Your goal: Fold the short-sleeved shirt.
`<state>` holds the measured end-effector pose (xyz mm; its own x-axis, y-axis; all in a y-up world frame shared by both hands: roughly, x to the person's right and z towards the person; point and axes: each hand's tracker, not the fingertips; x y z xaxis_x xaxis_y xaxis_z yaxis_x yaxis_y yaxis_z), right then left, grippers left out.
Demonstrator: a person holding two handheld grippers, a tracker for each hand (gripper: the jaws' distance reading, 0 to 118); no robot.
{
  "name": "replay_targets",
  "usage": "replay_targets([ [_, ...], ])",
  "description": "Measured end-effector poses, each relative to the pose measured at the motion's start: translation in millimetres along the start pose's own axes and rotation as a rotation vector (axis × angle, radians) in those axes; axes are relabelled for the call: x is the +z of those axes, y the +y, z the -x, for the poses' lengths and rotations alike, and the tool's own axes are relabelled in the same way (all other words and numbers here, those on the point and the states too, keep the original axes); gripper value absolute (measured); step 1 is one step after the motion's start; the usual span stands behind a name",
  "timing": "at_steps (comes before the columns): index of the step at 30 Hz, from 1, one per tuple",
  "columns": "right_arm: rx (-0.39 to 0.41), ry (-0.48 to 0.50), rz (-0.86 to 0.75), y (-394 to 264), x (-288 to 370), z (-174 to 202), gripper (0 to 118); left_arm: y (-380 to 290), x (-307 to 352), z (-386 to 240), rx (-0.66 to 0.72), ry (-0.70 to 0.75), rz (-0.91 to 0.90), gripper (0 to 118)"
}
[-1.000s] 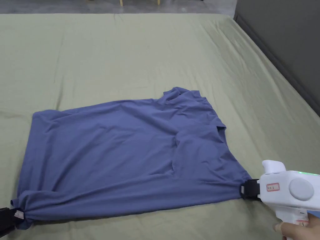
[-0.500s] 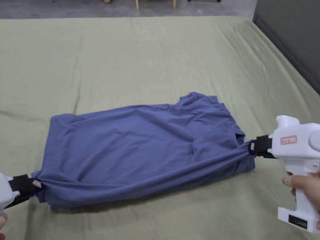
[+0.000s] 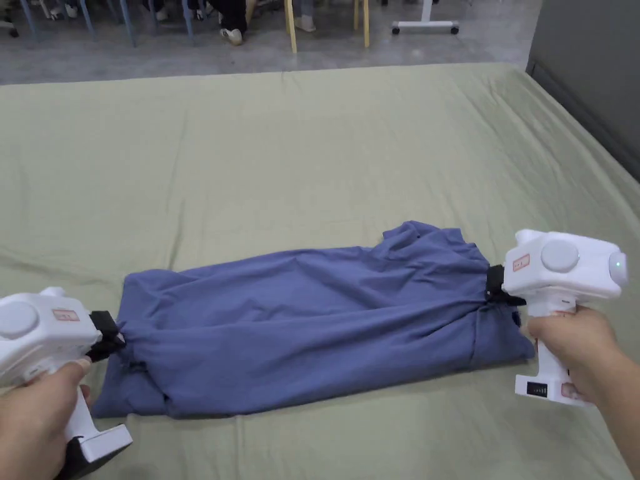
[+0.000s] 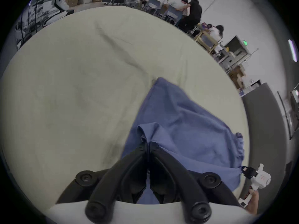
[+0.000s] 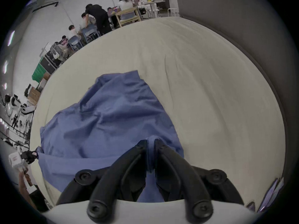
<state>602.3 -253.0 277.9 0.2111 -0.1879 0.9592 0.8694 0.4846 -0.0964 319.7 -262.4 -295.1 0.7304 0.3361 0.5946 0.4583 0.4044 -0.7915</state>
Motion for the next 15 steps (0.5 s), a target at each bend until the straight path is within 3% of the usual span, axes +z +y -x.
replay_targets([
  [1,-0.008,-0.004,0.010,-4.4,-5.1,-0.5,11,-2.4,-8.2,2.7,0.001,0.034,0.007,1],
  [3,-0.002,-0.021,0.005,-13.2,-8.8,-1.1,23,-10.8,-23.0,8.9,-0.026,0.057,0.036,1],
  [6,0.046,-0.002,0.017,-12.0,-6.6,0.1,69,-10.0,-19.5,7.6,-0.034,0.045,0.007,1],
  [7,0.079,0.005,0.033,-8.2,-1.1,3.2,88,-7.7,-16.7,3.5,-0.051,0.055,0.015,21],
  [9,0.142,-0.071,-0.039,-3.2,20.8,13.0,107,-3.2,3.9,-2.3,-0.069,0.063,0.000,114],
  [11,0.156,-0.029,-0.246,-6.9,67.3,16.8,109,-3.5,45.0,-8.2,-0.088,-0.010,-0.170,118],
  [12,0.152,0.011,-0.319,-12.5,90.9,18.3,110,-10.6,76.1,-12.1,-0.119,-0.121,-0.276,118],
  [15,0.139,0.137,-0.326,-38.6,138.0,21.6,115,-35.0,115.7,-9.9,-0.188,-0.211,-0.328,118],
])
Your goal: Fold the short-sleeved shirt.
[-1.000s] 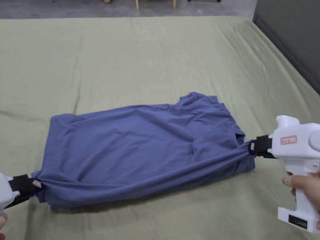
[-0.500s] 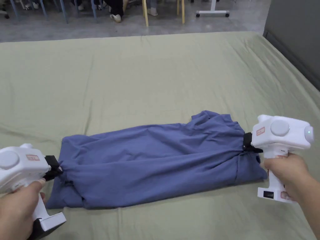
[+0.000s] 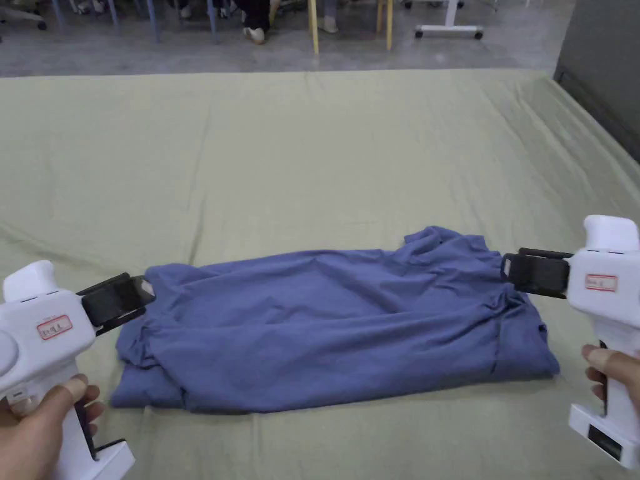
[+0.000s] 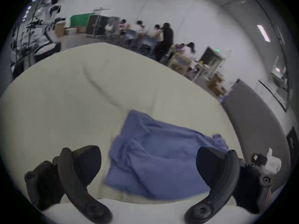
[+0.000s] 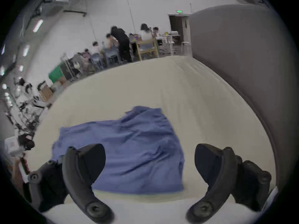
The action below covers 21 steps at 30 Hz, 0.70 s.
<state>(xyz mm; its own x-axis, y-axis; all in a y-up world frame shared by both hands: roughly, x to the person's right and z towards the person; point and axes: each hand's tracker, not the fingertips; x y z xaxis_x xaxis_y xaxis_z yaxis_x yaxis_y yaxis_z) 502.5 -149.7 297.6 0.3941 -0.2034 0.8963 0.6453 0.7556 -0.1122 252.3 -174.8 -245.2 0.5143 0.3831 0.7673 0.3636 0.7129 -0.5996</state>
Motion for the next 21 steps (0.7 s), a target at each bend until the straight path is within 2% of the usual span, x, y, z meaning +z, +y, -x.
replay_targets([
  [2,-0.007,0.053,0.042,-24.3,18.3,7.2,114,-21.7,14.9,-2.1,-0.029,-0.021,0.116,118],
  [3,0.003,0.076,0.073,-39.7,28.5,11.6,110,-44.7,25.9,-10.0,-0.045,0.000,0.189,118],
  [4,0.008,0.063,0.080,-57.7,35.5,16.4,88,-62.4,31.0,-10.0,-0.058,0.046,0.233,118],
  [5,0.011,0.055,0.091,-74.9,41.6,21.8,46,-79.6,36.0,-8.5,-0.061,0.080,0.255,113],
  [6,0.030,0.048,0.118,-93.8,43.0,27.0,3,-93.8,40.9,-6.4,-0.050,0.042,0.259,86],
  [7,0.026,0.051,0.132,-111.7,47.0,28.9,3,-106.4,38.4,1.3,-0.050,0.032,0.267,5],
  [8,0.024,0.058,0.163,-124.2,51.1,29.5,3,-116.4,37.1,1.7,-0.034,0.076,0.275,0],
  [11,-0.019,0.128,0.238,-149.9,57.7,34.1,3,-120.7,25.9,-3.0,-0.129,0.147,0.305,0],
  [12,-0.009,0.134,0.250,-152.4,58.6,33.5,3,-115.3,19.7,-3.3,-0.160,0.205,0.290,7],
  [13,0.007,0.128,0.253,-153.2,59.5,33.0,3,-107.5,13.3,-2.6,-0.192,0.253,0.247,62],
  [14,0.022,0.123,0.257,-152.8,61.6,35.5,3,-100.6,4.8,-1.6,-0.227,0.283,0.200,107],
  [15,0.027,0.118,0.252,-150.3,62.4,34.0,3,-96.8,-10.5,2.2,-0.252,0.315,0.189,118],
  [17,0.018,0.117,0.250,-144.7,61.9,28.4,3,-83.8,-34.7,4.9,-0.280,0.353,0.195,118],
  [19,-0.001,0.107,0.251,-141.2,61.1,26.9,3,-80.4,-66.6,7.8,-0.347,0.362,0.286,118],
  [21,-0.008,0.098,0.254,-138.4,58.2,23.8,3,-85.5,-90.4,9.9,-0.434,0.439,0.350,117],
])
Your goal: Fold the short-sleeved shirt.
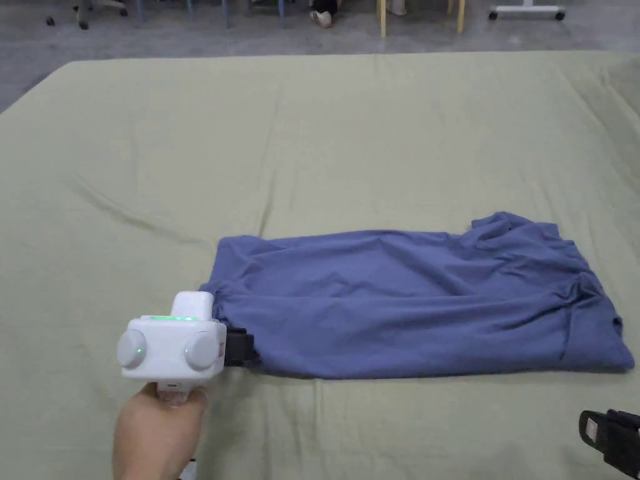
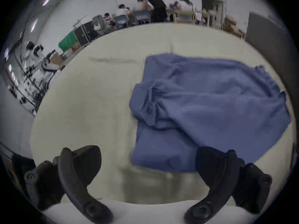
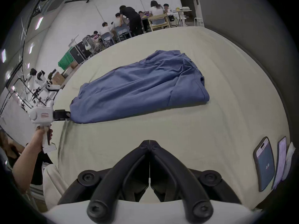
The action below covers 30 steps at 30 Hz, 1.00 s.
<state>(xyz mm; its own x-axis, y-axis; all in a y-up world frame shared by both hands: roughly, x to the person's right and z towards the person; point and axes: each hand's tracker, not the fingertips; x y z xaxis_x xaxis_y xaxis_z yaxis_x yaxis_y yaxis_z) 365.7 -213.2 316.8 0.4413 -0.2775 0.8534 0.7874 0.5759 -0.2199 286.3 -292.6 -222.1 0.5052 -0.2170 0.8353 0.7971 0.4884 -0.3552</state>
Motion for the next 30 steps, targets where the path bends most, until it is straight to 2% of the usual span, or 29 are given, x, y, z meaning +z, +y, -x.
replay_targets([
  [2,0.002,-0.015,0.001,1.9,-3.0,-1.4,3,-0.8,-13.0,-5.5,-0.015,-0.046,0.028,95],
  [3,0.007,-0.030,0.004,4.2,-5.7,-3.4,3,-0.9,-13.4,-4.3,0.023,-0.124,0.000,80],
  [4,0.016,-0.053,0.009,7.9,-9.4,-6.4,3,-1.0,-7.8,-1.9,0.069,-0.144,-0.010,49],
  [5,0.024,-0.088,0.017,11.2,-14.7,-12.3,3,-0.5,-0.7,-1.8,0.075,-0.173,-0.031,6],
  [6,0.025,-0.117,0.023,17.4,-18.0,-16.2,3,4.2,6.0,-0.9,0.047,-0.149,-0.048,6],
  [7,0.022,-0.122,0.018,25.5,-21.7,-20.7,3,4.9,13.6,-3.1,0.025,-0.202,-0.081,6],
  [9,0.013,-0.119,0.004,44.4,-31.5,-33.7,3,4.2,24.3,-0.4,0.019,-0.181,-0.075,6],
  [12,-0.021,-0.053,-0.004,79.0,-52.6,-53.1,4,3.9,40.0,15.2,0.122,-0.258,-0.106,6],
  [13,-0.014,-0.043,0.017,90.3,-62.7,-59.6,41,3.7,44.7,20.8,0.148,-0.279,-0.115,6],
  [14,-0.015,-0.054,0.033,98.7,-74.3,-64.4,98,2.8,55.3,19.6,0.159,-0.292,-0.113,6],
  [15,-0.022,-0.111,0.077,103.9,-88.2,-68.7,118,1.7,61.3,20.3,0.149,-0.283,-0.115,6],
  [16,-0.007,-0.139,-0.006,106.3,-97.1,-73.1,112,0.7,65.9,19.4,0.142,-0.282,-0.117,6],
  [18,-0.026,-0.147,0.077,115.6,-113.2,-78.5,116,2.6,68.5,19.7,0.128,-0.298,-0.123,6],
  [20,-0.044,-0.160,0.155,113.1,-132.5,-82.2,114,0.7,68.8,19.3,0.129,-0.298,-0.118,6],
  [21,-0.060,-0.139,0.195,112.9,-127.4,-78.6,103,-0.3,67.6,20.3,0.138,-0.299,-0.112,6],
  [22,-0.078,-0.120,0.218,109.1,-128.0,-76.9,62,1.1,61.4,25.2,0.151,-0.306,-0.103,6],
  [23,-0.088,-0.116,0.207,105.6,-127.6,-75.0,33,0.2,59.6,26.5,0.164,-0.308,-0.093,6],
  [26,-0.062,-0.106,0.173,98.1,-114.8,-65.6,22,-0.7,54.1,31.2,0.174,-0.308,-0.077,6],
  [30,-0.059,-0.062,0.123,98.2,-82.0,-65.6,18,-0.3,57.8,39.6,0.190,-0.337,-0.062,6],
])
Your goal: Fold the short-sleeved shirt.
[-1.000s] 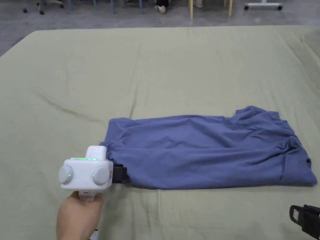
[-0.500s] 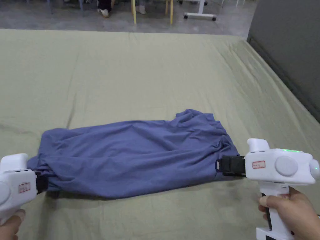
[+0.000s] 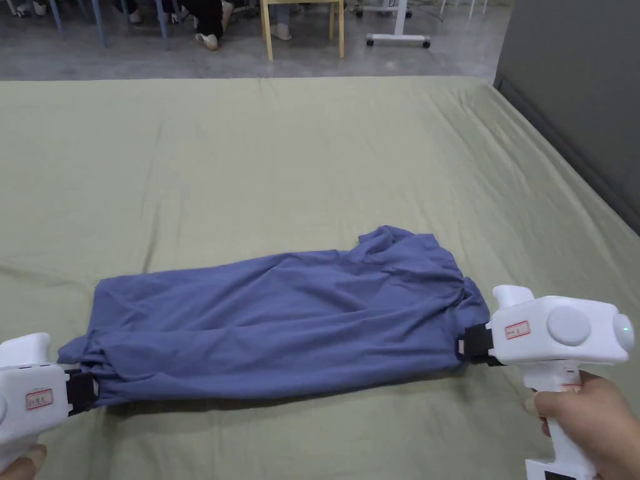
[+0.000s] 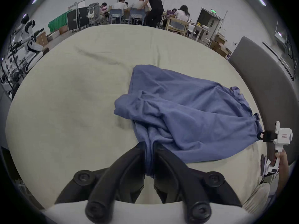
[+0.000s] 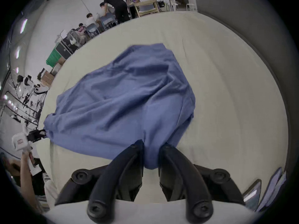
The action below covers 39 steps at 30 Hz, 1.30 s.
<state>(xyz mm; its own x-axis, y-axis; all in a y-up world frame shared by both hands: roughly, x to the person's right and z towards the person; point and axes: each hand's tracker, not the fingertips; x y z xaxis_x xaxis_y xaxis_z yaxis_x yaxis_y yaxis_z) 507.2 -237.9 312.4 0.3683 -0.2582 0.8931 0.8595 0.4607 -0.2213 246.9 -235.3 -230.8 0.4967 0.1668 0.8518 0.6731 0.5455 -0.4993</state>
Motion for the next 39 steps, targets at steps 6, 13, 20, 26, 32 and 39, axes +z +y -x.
replay_targets([
  [6,0.109,-0.015,0.013,-27.7,69.5,18.6,18,-3.1,33.3,13.4,-0.025,-0.034,0.009,6],
  [13,0.123,-0.040,0.106,-83.1,84.8,28.6,18,-44.0,58.5,24.4,-0.062,-0.046,0.073,6],
  [20,0.119,-0.081,0.158,-104.1,39.8,10.9,18,-80.2,29.5,24.7,-0.095,0.016,0.157,6],
  [26,0.131,-0.095,0.187,-107.5,13.1,3.8,18,-84.9,6.7,25.4,-0.092,0.050,0.171,6],
  [32,0.178,-0.107,0.167,-91.8,49.0,9.1,118,-71.3,36.0,39.4,0.057,-0.022,0.081,118],
  [39,0.083,-0.009,-0.195,-56.9,127.2,44.3,118,-46.4,107.1,8.3,0.090,-0.127,-0.160,118],
])
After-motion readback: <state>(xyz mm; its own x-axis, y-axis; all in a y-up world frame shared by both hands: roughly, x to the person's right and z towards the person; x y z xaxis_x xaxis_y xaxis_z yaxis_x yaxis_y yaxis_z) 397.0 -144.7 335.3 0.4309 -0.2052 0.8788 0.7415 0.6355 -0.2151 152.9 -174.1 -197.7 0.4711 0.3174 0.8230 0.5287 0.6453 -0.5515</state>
